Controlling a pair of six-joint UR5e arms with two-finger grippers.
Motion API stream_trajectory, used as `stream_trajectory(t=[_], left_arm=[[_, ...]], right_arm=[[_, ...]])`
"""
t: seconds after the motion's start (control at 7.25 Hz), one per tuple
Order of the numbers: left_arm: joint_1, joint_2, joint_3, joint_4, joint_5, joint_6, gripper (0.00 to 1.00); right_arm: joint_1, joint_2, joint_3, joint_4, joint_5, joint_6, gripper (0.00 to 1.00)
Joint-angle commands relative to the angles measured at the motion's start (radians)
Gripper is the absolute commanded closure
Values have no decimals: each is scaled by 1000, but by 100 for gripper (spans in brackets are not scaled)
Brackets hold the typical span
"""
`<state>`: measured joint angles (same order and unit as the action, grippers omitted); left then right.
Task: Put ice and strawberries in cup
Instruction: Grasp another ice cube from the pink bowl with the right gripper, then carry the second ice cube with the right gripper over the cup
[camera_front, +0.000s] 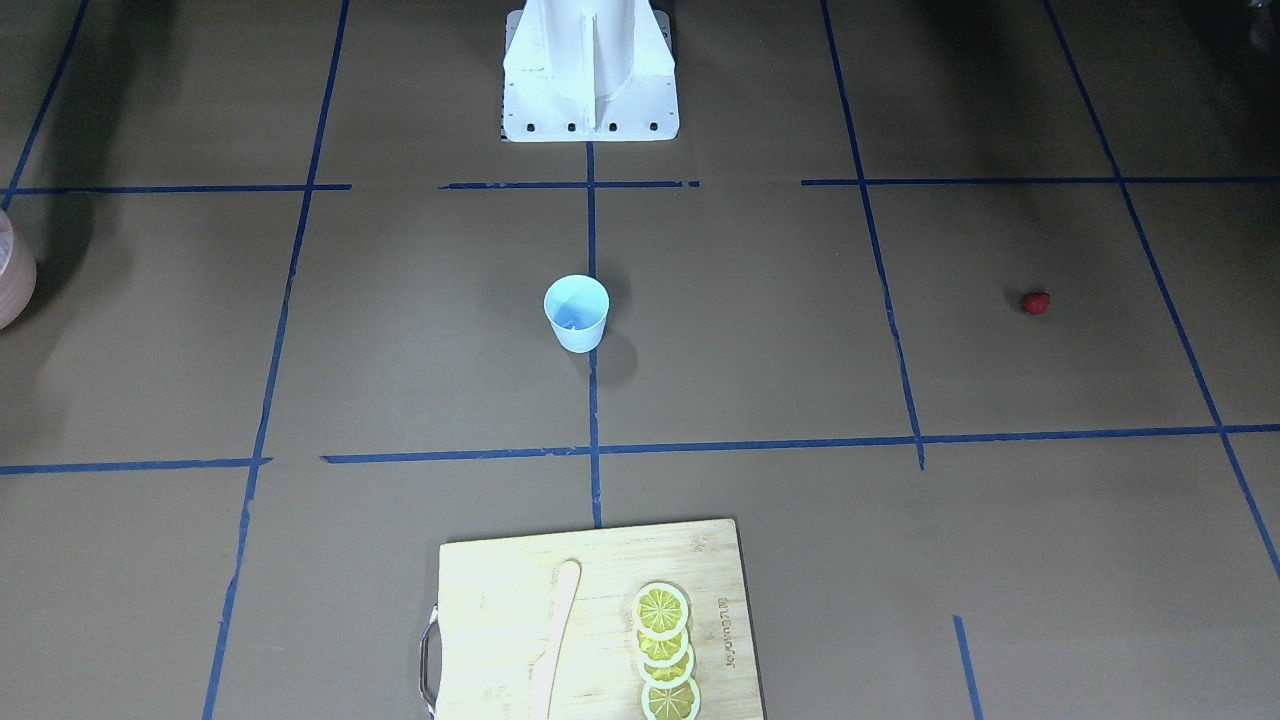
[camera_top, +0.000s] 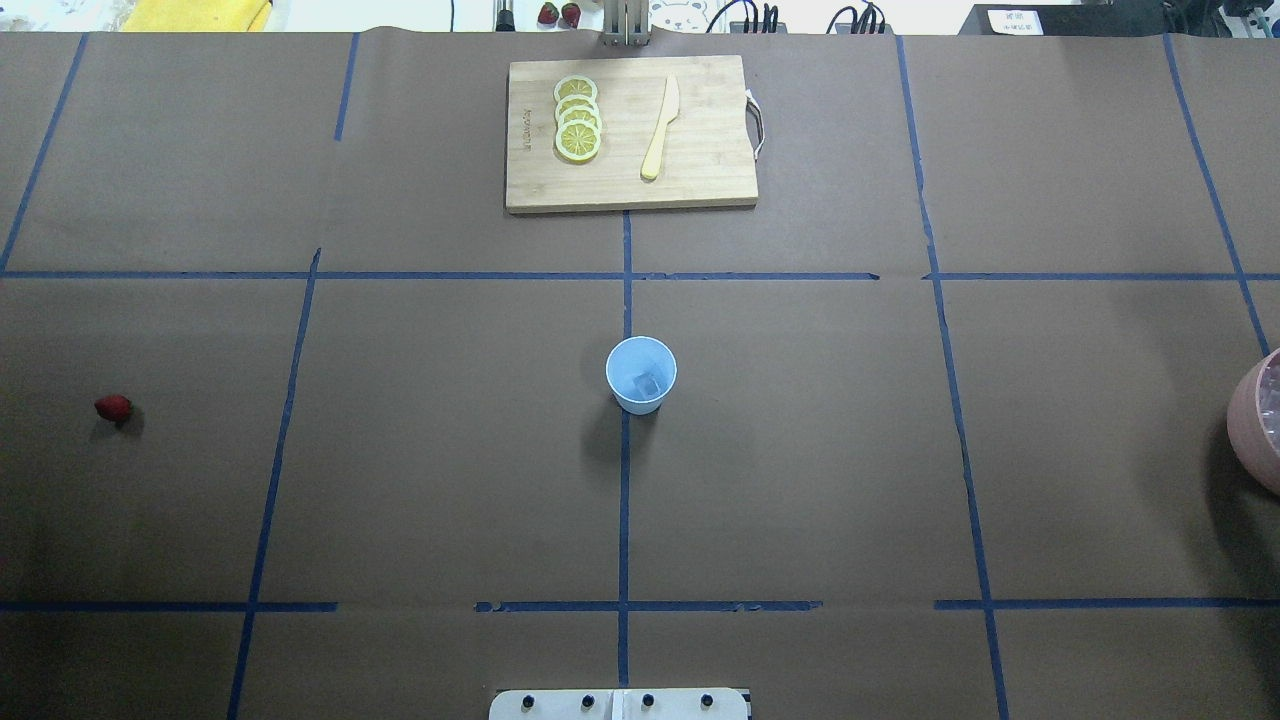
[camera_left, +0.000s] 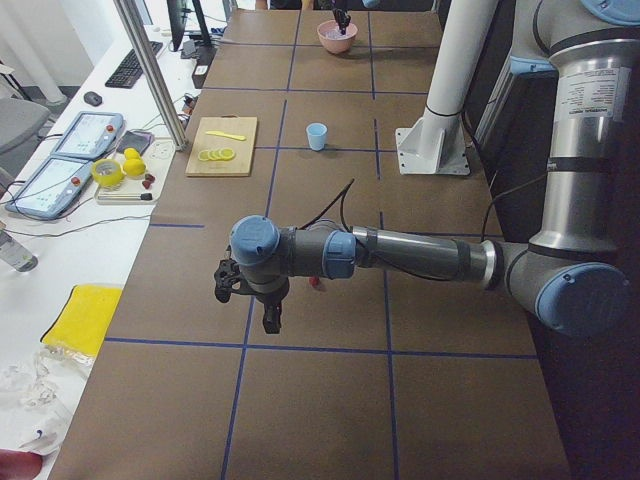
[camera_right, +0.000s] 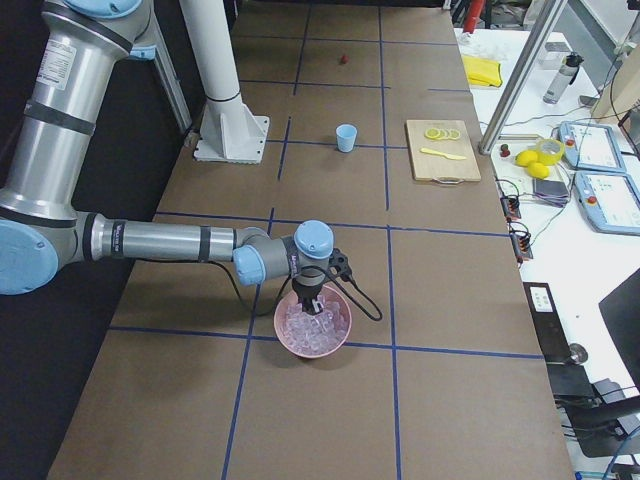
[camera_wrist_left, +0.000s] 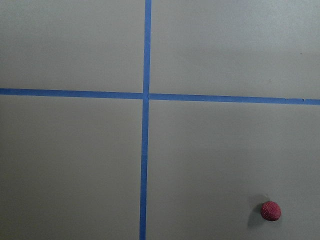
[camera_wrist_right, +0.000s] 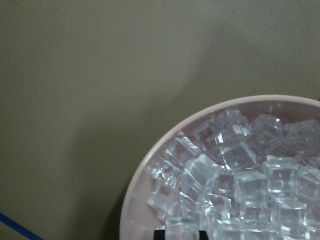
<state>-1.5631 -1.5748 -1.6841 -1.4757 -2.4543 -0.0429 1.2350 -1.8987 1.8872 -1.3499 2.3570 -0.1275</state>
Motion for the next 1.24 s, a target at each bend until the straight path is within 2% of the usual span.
stream_trajectory(t=[0.0,0.14,0.55,0.69,0.96,1.1], left_arm=[[0,-1,1,2,0,0,0],[0,-1,1,2,0,0,0],[2,-1,1,3,0,0,0],[2,1,3,3,0,0,0],[2,-1,15,2,0,0,0],[2,-1,17,0,1,2,0]], right_arm=[[46,62,163,-223,13,0,100],[50,143,183,-323,13,0,100],[12,485,185,-674,11,26,100],[-33,572,182,-722,5,114,100],[-187,752,123,-727,-7,424,100],[-278,856,74,-712,-63,616,100]])
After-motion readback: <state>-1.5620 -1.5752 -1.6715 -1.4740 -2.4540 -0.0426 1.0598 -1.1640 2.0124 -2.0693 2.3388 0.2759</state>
